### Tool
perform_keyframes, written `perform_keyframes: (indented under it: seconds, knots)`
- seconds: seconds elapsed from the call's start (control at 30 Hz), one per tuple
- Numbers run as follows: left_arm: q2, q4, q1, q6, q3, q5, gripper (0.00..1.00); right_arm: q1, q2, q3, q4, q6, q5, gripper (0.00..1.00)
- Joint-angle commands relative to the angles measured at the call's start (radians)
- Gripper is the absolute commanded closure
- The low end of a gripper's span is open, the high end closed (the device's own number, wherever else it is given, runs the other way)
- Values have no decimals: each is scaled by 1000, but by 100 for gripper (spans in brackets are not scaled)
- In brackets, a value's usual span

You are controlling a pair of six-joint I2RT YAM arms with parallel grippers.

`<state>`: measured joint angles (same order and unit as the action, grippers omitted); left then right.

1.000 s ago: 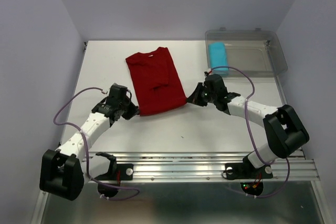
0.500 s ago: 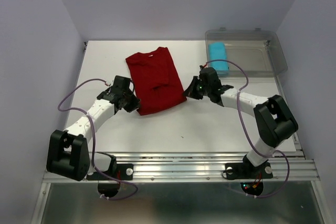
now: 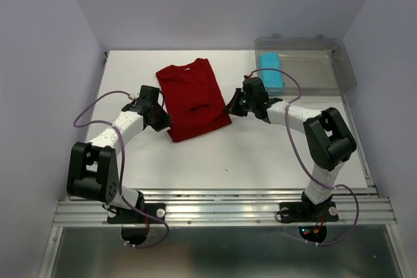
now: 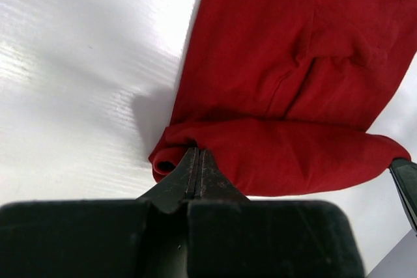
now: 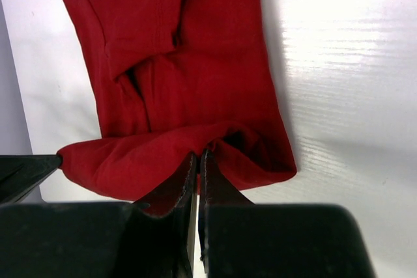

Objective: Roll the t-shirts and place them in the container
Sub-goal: Roll the T-shirt to the center of the board.

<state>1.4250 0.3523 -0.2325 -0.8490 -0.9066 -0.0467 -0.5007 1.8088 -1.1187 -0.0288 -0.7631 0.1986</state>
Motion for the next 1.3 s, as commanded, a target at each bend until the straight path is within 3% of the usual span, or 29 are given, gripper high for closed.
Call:
perform_keyframes:
  seconds: [0.0, 0.53, 0.57, 0.6, 0.63, 0.7, 0.73, 0.83, 1.0, 1.1, 1.27]
  knots:
    - [38, -35, 18, 34, -52, 13, 100, 14, 33, -64, -23, 10, -16, 99]
    - [206, -105, 38, 76, -117, 36, 100, 42, 219, -219, -17, 25, -11, 99]
    - [195, -102, 38, 80, -120, 36, 96, 42, 219, -220, -14, 27, -8, 98]
    - [187, -96, 38, 85, -124, 36, 91, 42, 215, -227, -11, 31, -8, 94]
    - [178, -82, 38, 90, -133, 36, 83, 42, 208, -228, 1, 41, -8, 79]
    - [140, -66, 38, 103, -146, 85, 76, 42, 173, -222, 4, 47, -10, 66]
    - [126, -47, 38, 110, -158, 94, 68, 42, 155, -207, 4, 50, -21, 56]
    - [63, -20, 38, 125, -181, 134, 58, 42, 78, -178, 4, 64, -39, 49]
    - [-44, -3, 33, 128, -144, 137, 60, 28, 8, -128, 26, 99, -44, 51]
    - [-89, -10, 16, 122, -97, 93, 72, -22, 6, -128, 61, 122, -57, 58]
    - [-123, -58, -22, 58, -8, -13, 75, -76, 43, -135, 69, 131, -56, 64]
